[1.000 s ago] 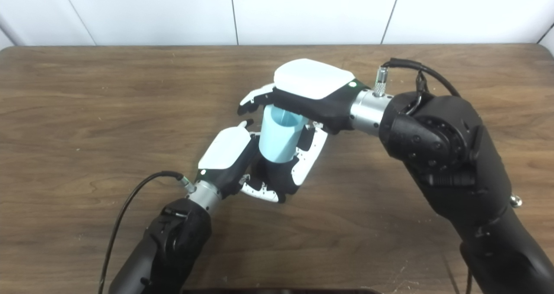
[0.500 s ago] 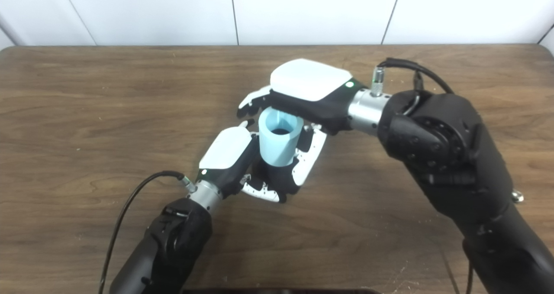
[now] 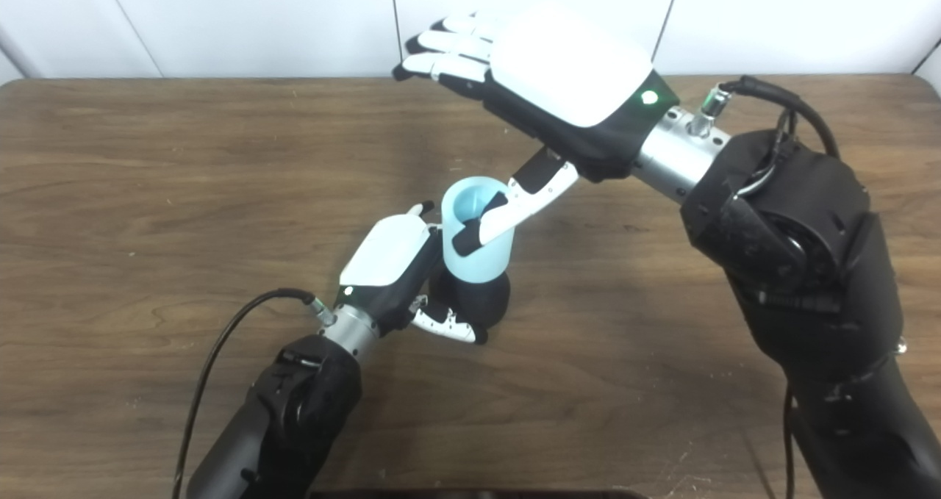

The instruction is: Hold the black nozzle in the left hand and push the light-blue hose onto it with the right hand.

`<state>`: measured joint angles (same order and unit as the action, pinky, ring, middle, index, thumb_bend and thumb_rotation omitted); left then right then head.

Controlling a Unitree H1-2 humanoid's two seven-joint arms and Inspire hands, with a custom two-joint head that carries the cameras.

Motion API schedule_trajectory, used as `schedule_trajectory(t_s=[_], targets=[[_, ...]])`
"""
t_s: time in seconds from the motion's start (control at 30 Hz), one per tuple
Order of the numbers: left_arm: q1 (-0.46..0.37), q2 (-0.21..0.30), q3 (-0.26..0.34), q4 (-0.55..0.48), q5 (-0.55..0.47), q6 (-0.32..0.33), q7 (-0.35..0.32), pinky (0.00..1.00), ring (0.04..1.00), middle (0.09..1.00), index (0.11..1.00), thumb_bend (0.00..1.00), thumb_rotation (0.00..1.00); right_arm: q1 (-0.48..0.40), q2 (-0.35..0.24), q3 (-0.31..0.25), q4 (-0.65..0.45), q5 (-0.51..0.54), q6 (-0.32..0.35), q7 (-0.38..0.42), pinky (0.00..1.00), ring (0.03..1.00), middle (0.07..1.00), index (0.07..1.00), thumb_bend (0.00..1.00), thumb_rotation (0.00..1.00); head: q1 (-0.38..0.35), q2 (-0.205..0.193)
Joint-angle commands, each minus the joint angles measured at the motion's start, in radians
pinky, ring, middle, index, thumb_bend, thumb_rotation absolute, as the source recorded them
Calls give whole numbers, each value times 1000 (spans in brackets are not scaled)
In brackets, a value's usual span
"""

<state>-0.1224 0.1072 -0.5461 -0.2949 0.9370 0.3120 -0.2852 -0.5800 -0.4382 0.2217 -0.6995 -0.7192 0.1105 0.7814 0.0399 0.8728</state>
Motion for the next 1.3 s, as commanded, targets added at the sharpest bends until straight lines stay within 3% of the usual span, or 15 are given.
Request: schedule_trajectory(t_s=[0.0,0.3,0.4,0.53,0.8,1.27], targets=[[23,4,-28,29,-8,2,-66,1000,669,500,479,522,0,-35,-13,-28,-50,-16,30,19,952,989,954,907,699,825,3,-1],[27,5,-20,35,-14,-1,-52,1000,668,504,476,521,0,95,-26,-86,-87,99,-10,-23,847,946,931,914,686,870,-5,-8],[31,3,-19,42,-9,0,-46,1000,669,504,476,521,0,124,-46,-74,-161,126,72,64,970,991,958,936,672,860,-5,-14],[32,3,-12,43,-16,3,-44,1000,672,510,473,520,0,148,-54,-75,-228,130,120,112,999,1000,977,953,664,872,-8,-20],[37,3,-7,48,-15,5,-43,1000,687,516,468,519,0,267,-58,-59,-222,121,52,90,1000,1000,1000,990,657,931,-19,-26],[41,17,-4,45,-26,-9,-50,1000,684,516,468,519,0,302,-33,-55,-186,74,-16,61,1000,1000,1000,1000,689,984,-33,-35]])
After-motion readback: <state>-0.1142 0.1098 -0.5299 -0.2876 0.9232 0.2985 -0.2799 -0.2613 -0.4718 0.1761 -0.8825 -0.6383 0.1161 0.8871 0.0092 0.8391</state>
